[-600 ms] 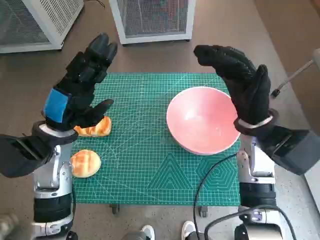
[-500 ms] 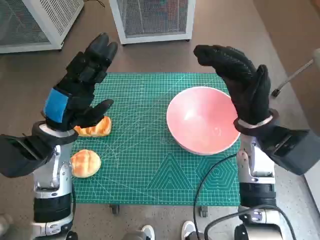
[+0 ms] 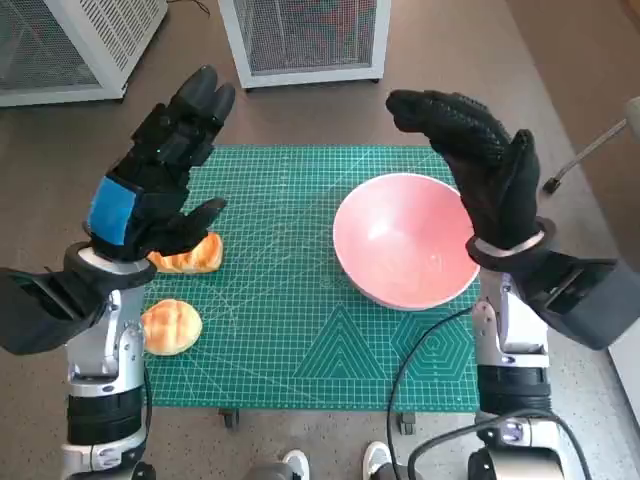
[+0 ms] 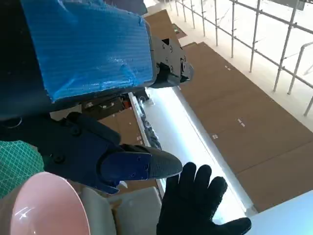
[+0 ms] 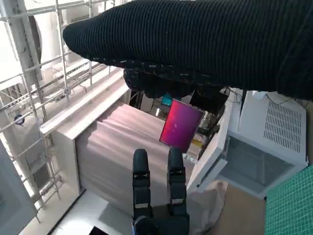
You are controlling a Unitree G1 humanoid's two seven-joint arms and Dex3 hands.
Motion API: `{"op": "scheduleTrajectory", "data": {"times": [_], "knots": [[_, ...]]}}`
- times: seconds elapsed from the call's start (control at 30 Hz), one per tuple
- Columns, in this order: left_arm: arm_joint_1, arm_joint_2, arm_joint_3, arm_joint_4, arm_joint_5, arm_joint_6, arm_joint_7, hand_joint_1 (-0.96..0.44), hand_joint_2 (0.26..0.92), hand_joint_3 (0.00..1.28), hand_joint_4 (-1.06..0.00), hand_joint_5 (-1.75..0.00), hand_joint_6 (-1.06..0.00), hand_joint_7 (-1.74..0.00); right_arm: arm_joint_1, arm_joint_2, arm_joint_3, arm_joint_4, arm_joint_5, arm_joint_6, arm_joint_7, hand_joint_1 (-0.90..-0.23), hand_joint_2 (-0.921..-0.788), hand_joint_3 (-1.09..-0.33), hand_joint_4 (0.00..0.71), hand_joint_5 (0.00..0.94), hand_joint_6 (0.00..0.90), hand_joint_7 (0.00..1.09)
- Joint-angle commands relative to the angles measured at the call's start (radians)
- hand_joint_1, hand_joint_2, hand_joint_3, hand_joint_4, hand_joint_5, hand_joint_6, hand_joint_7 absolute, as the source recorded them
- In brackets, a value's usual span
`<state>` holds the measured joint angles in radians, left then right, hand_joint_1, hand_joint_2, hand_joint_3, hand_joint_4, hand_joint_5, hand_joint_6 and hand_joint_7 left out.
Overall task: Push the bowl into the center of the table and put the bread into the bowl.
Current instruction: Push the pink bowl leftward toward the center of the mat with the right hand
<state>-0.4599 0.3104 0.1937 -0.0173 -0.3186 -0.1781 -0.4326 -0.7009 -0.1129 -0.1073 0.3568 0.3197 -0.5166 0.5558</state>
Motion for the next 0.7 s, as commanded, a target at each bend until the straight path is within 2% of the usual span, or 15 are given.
{"op": "scheduleTrajectory", "data": {"times": [0.03,0.47,0.7], "knots": [[-0.019,0.001,-0.006,-0.012,-0.003,0.007,0.003,-0.65,0.921,0.33,-0.19,0.00,-0.28,-0.02,0.020,0.003,0.002,0.003,0.004,0.013,-0.005,-0.698,-0.921,-0.734,0.172,0.001,0.262,0.07],[-0.057,-0.040,-0.049,-0.003,0.053,-0.015,0.062,-0.63,0.921,0.30,-0.17,0.00,-0.27,-0.02,0.027,-0.001,0.002,-0.011,0.000,0.006,-0.007,-0.697,-0.921,-0.734,0.176,0.003,0.261,0.08],[-0.084,-0.066,-0.072,0.036,0.150,-0.088,0.123,-0.65,0.921,0.31,-0.15,0.00,-0.25,-0.01,0.025,-0.044,-0.043,0.021,0.011,-0.011,-0.003,-0.689,-0.921,-0.749,0.171,0.000,0.252,0.08]]}}
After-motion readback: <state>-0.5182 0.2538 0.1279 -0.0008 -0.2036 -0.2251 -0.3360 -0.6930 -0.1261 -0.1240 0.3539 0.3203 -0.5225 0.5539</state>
